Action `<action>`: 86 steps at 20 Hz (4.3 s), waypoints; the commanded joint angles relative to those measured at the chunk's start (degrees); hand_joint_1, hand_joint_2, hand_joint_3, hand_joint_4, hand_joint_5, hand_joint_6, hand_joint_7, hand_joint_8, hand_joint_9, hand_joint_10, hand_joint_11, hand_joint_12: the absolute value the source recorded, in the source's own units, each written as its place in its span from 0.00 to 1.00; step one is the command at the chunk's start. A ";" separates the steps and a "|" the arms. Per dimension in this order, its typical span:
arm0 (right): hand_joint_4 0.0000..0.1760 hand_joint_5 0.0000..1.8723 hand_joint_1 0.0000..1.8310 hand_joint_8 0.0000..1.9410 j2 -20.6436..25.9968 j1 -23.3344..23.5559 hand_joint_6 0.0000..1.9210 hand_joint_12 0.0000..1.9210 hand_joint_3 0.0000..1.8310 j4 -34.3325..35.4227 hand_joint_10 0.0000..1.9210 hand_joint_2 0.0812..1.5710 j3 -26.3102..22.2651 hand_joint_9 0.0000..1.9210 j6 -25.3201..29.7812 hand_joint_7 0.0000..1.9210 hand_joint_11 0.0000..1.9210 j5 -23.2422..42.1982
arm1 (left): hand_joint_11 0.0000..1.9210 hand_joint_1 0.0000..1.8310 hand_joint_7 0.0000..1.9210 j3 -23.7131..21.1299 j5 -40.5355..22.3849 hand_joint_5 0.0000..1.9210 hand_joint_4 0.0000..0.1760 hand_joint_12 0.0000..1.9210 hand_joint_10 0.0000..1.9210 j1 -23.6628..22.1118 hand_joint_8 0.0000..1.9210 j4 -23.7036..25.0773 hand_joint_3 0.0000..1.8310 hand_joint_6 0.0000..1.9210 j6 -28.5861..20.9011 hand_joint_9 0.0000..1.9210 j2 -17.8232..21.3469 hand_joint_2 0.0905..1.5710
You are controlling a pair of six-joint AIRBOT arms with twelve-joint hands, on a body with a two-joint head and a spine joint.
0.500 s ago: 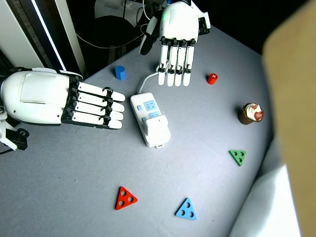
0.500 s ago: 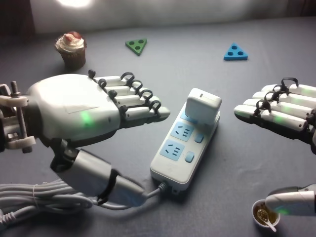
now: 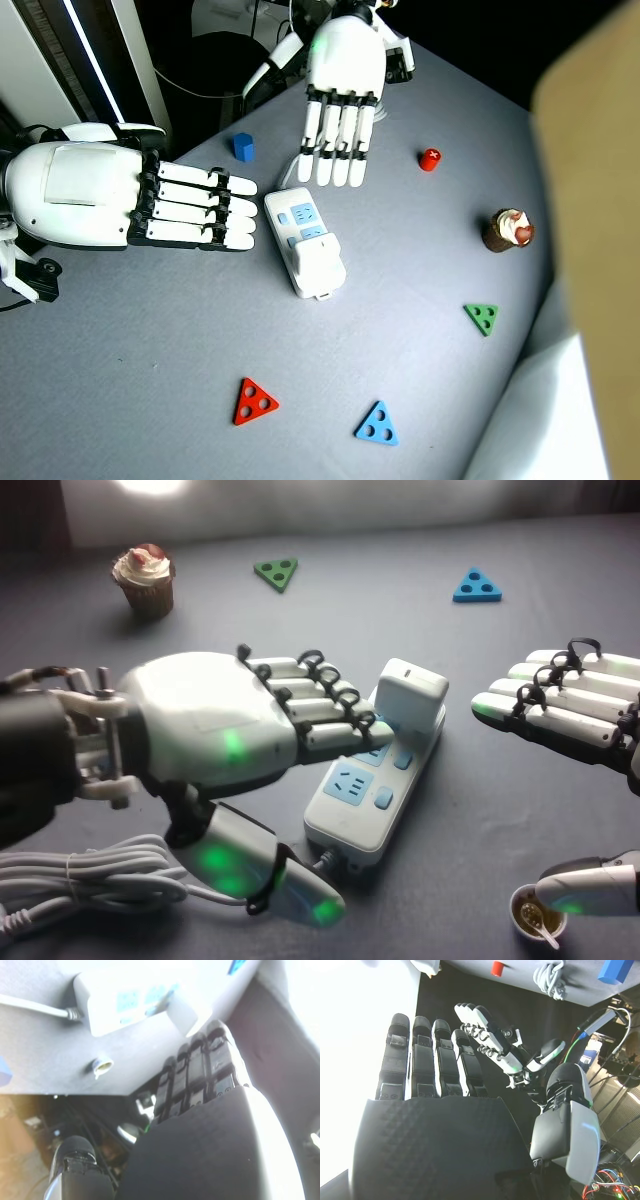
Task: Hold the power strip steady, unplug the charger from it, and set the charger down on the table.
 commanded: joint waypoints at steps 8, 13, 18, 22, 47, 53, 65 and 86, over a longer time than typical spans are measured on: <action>0.00 0.03 0.19 0.00 0.25 1.23 0.00 0.04 0.00 4.32 0.00 0.66 -0.09 0.08 0.15 0.07 0.08 7.63 | 0.01 0.00 0.03 1.87 -2.86 0.02 0.00 0.04 0.00 2.16 0.00 0.05 0.00 0.00 -0.91 0.02 -4.27 0.56; 0.00 0.04 0.29 0.00 -0.22 2.09 0.00 0.04 0.00 7.99 0.00 0.64 -0.03 0.09 0.00 0.08 0.09 6.89 | 0.01 0.00 0.03 2.38 -2.26 0.01 0.00 0.04 0.00 2.53 0.00 0.56 0.00 0.00 -0.92 0.02 -5.44 0.57; 0.00 0.04 0.30 0.00 -2.74 4.35 0.00 0.04 0.00 16.32 0.00 0.65 0.15 0.09 -0.96 0.08 0.09 6.27 | 0.01 0.00 0.03 3.25 -1.49 0.01 0.00 0.04 0.00 2.77 0.00 0.55 0.00 0.00 -0.92 0.02 -7.36 0.56; 0.00 0.04 0.36 0.00 -4.79 7.68 0.00 0.03 0.00 24.62 0.00 0.66 0.06 0.08 -1.31 0.08 0.08 3.86 | 0.01 0.00 0.02 4.14 -0.67 0.01 0.00 0.04 0.00 2.86 0.00 0.76 0.00 0.00 -0.91 0.01 -8.78 0.57; 0.00 0.08 0.52 0.00 -18.49 19.72 0.00 0.07 0.00 46.85 0.00 0.69 6.30 0.13 -7.82 0.13 0.13 -1.51 | 0.02 0.00 0.03 8.20 -0.02 0.02 0.00 0.03 0.00 4.90 0.00 1.93 0.00 0.00 -1.33 0.02 -13.82 0.57; 0.00 0.08 0.52 0.00 -22.17 22.78 0.00 0.08 0.00 51.59 0.00 0.71 7.90 0.13 -7.82 0.13 0.13 -1.51 | 0.01 0.00 0.03 8.15 0.00 0.01 0.00 0.03 0.00 5.42 0.00 1.92 0.00 0.00 -1.99 0.02 -14.00 0.57; 0.00 0.09 0.53 0.00 -26.76 22.16 0.00 0.09 0.00 54.60 0.00 0.71 11.19 0.14 -7.83 0.13 0.14 -1.61 | 0.02 0.00 0.03 7.77 0.50 0.01 0.00 0.03 0.00 5.48 0.00 1.92 0.00 0.00 -2.29 0.02 -13.66 0.57; 0.00 0.12 0.56 0.00 -31.21 22.98 0.00 0.14 0.00 54.55 0.00 0.70 16.48 0.17 -7.83 0.16 0.16 -3.54 | 0.01 0.00 0.02 7.56 1.25 0.00 0.00 0.02 0.00 5.44 0.00 1.94 0.00 0.00 -2.28 0.01 -13.13 0.57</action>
